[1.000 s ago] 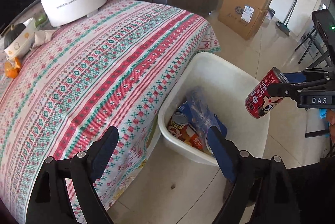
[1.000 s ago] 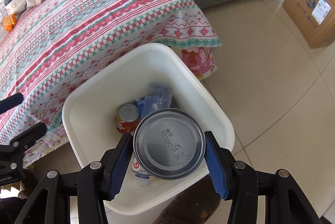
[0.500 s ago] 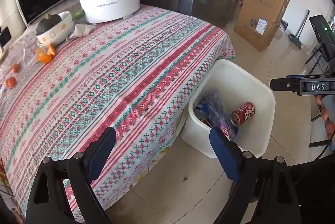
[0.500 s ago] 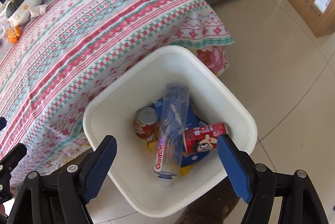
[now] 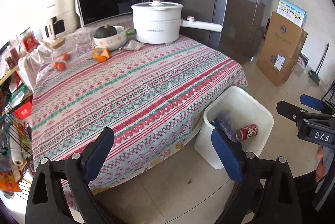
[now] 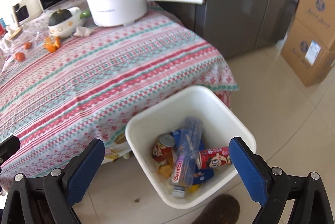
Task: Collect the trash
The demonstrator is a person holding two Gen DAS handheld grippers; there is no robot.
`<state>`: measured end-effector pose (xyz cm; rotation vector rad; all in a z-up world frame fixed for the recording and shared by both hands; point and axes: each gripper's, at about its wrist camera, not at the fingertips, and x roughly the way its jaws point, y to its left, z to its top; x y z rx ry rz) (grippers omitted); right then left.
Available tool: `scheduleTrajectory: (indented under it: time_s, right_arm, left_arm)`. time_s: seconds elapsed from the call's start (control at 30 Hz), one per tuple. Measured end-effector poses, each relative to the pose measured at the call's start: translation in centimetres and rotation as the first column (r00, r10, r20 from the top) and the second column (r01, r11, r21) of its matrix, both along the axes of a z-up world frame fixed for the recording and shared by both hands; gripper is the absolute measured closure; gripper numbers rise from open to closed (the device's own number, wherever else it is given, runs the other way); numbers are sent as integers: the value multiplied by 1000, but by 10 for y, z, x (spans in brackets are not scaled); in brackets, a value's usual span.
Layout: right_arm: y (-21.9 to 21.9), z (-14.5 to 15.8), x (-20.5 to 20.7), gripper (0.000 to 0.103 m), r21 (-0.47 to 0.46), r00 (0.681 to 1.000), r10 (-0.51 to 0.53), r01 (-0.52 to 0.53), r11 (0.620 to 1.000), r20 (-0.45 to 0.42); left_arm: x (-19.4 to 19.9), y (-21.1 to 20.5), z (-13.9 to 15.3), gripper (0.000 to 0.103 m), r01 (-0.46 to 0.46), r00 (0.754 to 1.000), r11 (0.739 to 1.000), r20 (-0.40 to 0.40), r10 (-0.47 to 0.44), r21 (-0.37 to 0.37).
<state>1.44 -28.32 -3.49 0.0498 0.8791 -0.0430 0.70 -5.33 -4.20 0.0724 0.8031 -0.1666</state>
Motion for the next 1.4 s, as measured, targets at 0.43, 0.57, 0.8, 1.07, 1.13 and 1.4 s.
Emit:
scheduleTrajectory:
  time_s: [0.43,0.57,0.8,1.07,1.13,1.4]
  right_arm:
    - [37,21,-53,1,-84,980,30,-14,996,198]
    - [36,18,-52,1,-74,981,17,-3,997,193]
    - [40,22,-57,1,-83,974,27,-9,996,223]
    - [41,21,-56,1,-89,975,34,-15,996,218]
    - [41,21,-56,1,-90,975,33,-13,996,220]
    - [41,19,-56,1,-98,975,29,-8,995,219]
  left_arm:
    - [-38,11,16,3,-65,989,997,135,60,29]
    - [-39,12,16,3,-75,987,997,142,73,8]
    - [-37,12,15,2,-71,989,997,131,71,-5]
    - [-39,11,16,2,-64,988,998,138,64,-4]
    - [-39,11,16,2,-63,989,998,136,63,-6]
    - [-40,9,15,2,-45,990,999,131,46,-7]
